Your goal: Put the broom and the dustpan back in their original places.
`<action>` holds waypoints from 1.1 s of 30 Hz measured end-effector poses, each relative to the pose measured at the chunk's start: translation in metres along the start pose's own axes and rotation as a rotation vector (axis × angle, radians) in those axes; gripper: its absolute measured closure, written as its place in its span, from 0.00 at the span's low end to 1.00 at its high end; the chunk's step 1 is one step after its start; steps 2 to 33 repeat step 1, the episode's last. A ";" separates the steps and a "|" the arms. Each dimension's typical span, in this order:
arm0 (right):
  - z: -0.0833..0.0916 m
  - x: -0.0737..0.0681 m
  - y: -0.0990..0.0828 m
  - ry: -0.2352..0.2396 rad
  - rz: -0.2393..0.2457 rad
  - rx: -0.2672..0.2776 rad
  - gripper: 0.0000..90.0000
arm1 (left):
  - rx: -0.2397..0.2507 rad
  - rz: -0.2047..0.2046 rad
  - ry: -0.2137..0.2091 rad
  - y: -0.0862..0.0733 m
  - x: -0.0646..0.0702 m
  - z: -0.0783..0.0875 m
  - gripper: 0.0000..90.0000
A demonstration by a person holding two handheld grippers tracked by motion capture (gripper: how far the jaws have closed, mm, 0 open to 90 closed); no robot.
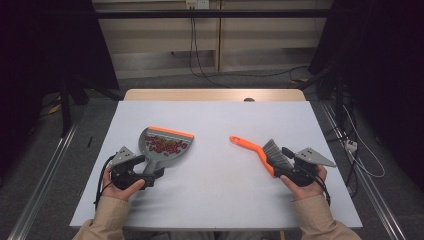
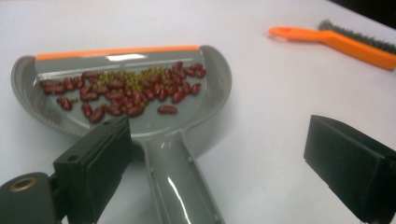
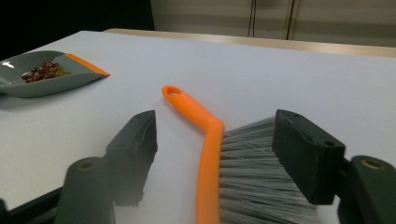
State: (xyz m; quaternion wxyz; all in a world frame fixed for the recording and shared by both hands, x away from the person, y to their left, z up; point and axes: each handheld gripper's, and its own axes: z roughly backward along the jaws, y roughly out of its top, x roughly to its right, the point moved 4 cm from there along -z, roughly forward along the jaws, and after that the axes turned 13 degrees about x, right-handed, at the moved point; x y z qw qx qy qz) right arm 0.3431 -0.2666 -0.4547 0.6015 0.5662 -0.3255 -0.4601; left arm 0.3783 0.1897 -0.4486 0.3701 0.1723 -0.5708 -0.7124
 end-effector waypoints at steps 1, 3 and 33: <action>0.002 0.001 0.000 -0.002 -0.004 0.001 0.33 | 0.006 -0.007 -0.009 0.001 0.000 0.000 0.09; 0.002 0.001 0.000 -0.002 -0.004 0.001 0.33 | 0.006 -0.007 -0.009 0.001 0.000 0.000 0.09; 0.002 0.001 0.000 -0.002 -0.004 0.001 0.33 | 0.006 -0.007 -0.009 0.001 0.000 0.000 0.09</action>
